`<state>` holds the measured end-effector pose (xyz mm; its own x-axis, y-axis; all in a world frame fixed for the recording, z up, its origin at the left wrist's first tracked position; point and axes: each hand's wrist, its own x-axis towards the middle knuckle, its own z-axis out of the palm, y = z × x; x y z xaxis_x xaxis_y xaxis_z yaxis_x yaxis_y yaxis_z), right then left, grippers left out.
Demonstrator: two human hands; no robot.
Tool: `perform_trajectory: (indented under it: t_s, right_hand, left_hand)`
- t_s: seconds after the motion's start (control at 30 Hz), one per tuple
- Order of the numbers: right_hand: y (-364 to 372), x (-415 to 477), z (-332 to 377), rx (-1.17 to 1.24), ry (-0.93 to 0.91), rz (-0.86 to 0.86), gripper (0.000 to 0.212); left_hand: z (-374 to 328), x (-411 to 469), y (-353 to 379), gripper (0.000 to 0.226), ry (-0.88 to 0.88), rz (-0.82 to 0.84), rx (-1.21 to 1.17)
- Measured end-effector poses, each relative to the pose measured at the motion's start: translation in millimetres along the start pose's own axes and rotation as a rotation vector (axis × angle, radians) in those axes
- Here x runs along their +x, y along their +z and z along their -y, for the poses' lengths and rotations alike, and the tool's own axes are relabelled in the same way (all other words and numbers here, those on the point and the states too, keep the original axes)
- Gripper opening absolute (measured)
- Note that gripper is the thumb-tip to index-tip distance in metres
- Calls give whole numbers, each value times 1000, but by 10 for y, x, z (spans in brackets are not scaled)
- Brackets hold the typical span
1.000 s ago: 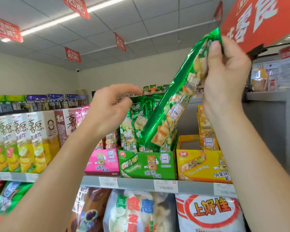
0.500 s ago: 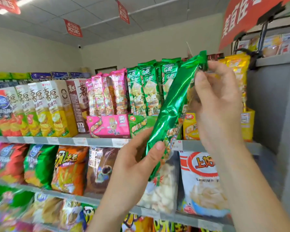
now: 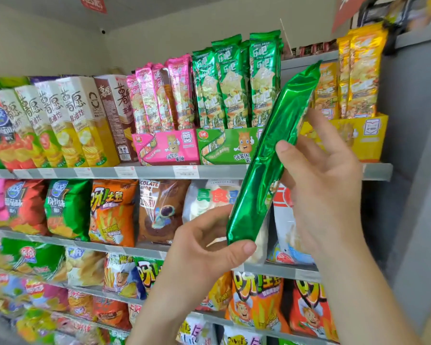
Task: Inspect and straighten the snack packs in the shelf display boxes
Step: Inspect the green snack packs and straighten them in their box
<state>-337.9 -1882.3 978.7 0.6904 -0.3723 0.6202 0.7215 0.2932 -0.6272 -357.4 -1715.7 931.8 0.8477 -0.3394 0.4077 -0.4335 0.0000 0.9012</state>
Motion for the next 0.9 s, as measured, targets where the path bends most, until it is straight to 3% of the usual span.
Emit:
perform_trajectory:
  t_s: [0.13,0.33,0.5,0.67,0.73,0.8,0.9]
  right_hand:
    - [73,-118,-87,5,44,79,36]
    - [149,-289,-231,-20,164,213,33]
    - [289,-484,-373,-25,254,306,46]
    - [393,-566,-408,-60,271,448,33]
    - [370,-630,-437,-157,317,609,43]
    - [285,-720,-487,-257,418,739,70]
    - [134,-791,-523,-294,523,725,77]
  left_hand:
    - [41,-117,-80,44,-11,-61,21]
    - [92,-283,-155,34,-49,-108,17]
    - [114,-314,-230,29,-58,-209,-57]
    - [139,-315,-231,20,-20,-237,-103]
    - [119,-294,-254,23,18,-252,-153]
    - [90,-262,-308,27,48,-277,-172]
    - [103,-242,-371,22,24,-308,-197]
